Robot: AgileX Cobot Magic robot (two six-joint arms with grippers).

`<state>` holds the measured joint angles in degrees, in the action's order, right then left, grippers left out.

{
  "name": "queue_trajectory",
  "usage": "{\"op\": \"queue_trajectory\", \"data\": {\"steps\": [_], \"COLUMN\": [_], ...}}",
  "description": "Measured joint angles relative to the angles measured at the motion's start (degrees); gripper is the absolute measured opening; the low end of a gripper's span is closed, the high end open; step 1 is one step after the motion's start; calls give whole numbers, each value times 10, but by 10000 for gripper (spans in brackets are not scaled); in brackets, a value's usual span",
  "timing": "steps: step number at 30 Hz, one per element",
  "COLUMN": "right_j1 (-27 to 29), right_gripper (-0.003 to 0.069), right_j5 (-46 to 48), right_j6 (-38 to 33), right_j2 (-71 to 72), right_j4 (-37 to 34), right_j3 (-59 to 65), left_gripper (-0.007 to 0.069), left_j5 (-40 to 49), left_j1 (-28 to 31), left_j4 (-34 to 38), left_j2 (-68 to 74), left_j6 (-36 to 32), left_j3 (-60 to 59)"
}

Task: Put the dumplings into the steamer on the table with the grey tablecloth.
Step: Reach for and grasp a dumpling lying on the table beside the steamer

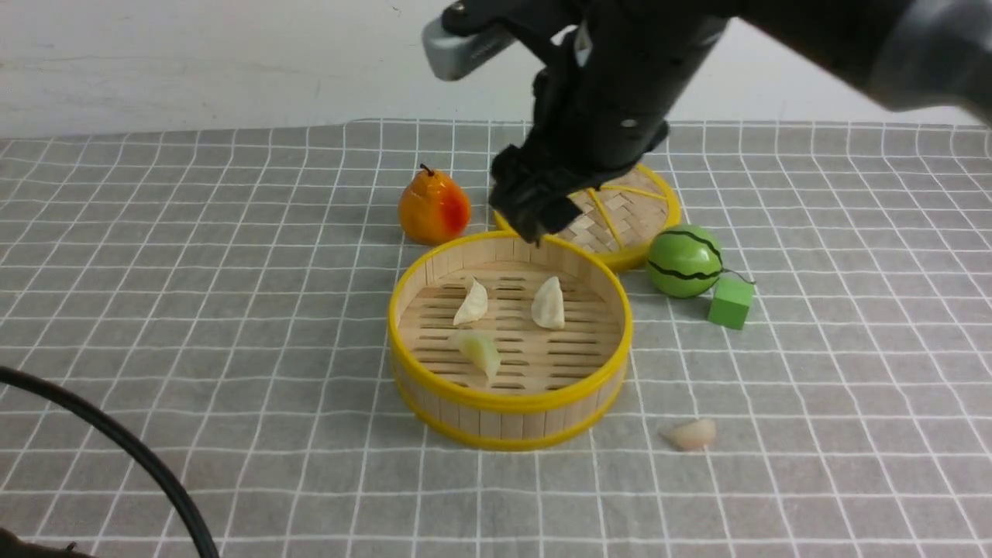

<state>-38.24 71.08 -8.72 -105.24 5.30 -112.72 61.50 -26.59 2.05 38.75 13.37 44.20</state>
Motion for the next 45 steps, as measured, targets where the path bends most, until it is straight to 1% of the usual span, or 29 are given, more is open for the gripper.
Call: {"op": "queue_trajectory", "data": {"steps": [5,8,9,11,12,15,16,17,19,23,24,25,26,27,28,29,32,35,39,41,42,44,45], "right_j1": [31,76,79,120,126,181,186,203,216,221,217,216,211,209,206,205,203,203,203,203,203,203,203], "right_gripper": [573,573,573,573,573,573,573,573,573,573,573,573,573,573,573,573,573,573,566,536,532,482,444], "right_j5": [1,0,0,-8,-12,-41,-44,-53,-64,-83,-97,-101,-110,-113,-122,-124,-149,-156,-156,-159,-160,-165,-168], "right_j6": [-73,-116,-119,-155,-159,-180,-181,-181,-182,-200,-236,-252,-293,-306,-341,-347,-418,-438,-440,-440,-440,-440,-440], "right_j2": [70,84,84,78,76,43,38,14,-11,-48,-61,-66,-74,-76,-81,-82,-90,-99,-110,-118,-119,-119,-120], "right_j4": [2,3,3,-1,-5,-53,-63,-101,-136,-169,-173,-173,-173,-173,-173,-173,-175,-169,-154,-147,-147,-147,-148], "right_j3": [140,219,224,272,278,295,295,296,297,297,297,297,297,297,297,297,297,297,297,297,297,297,297], "left_gripper": [-14,-14,-14,-13,-13,-14,-13,-13,-13,-13,-13,-13,-13,-12,-12,-12,-12,-11,-10,-9,-9,-9,-9], "left_j5": [-3,-3,-3,-3,-3,-5,-5,-5,-5,-5,-5,-5,-5,-5,-5,-5,-5,2,5,5,5,5,5], "left_j1": [0,0,0,0,0,0,0,0,0,0,0,0,0,0,0,0,0,0,0,0,0,0,0], "left_j4": [0,1,2,2,2,2,2,2,2,2,2,2,2,2,2,2,2,2,2,2,2,2,2], "left_j2": [0,0,0,0,0,0,0,0,0,0,0,0,0,0,0,0,0,0,0,0,0,0,0], "left_j6": [0,0,0,0,0,0,0,0,0,0,0,0,0,0,0,0,0,0,0,0,0,0,0], "left_j3": [0,0,0,0,0,0,0,0,0,0,0,0,0,0,0,0,0,0,0,0,0,0,0]}}
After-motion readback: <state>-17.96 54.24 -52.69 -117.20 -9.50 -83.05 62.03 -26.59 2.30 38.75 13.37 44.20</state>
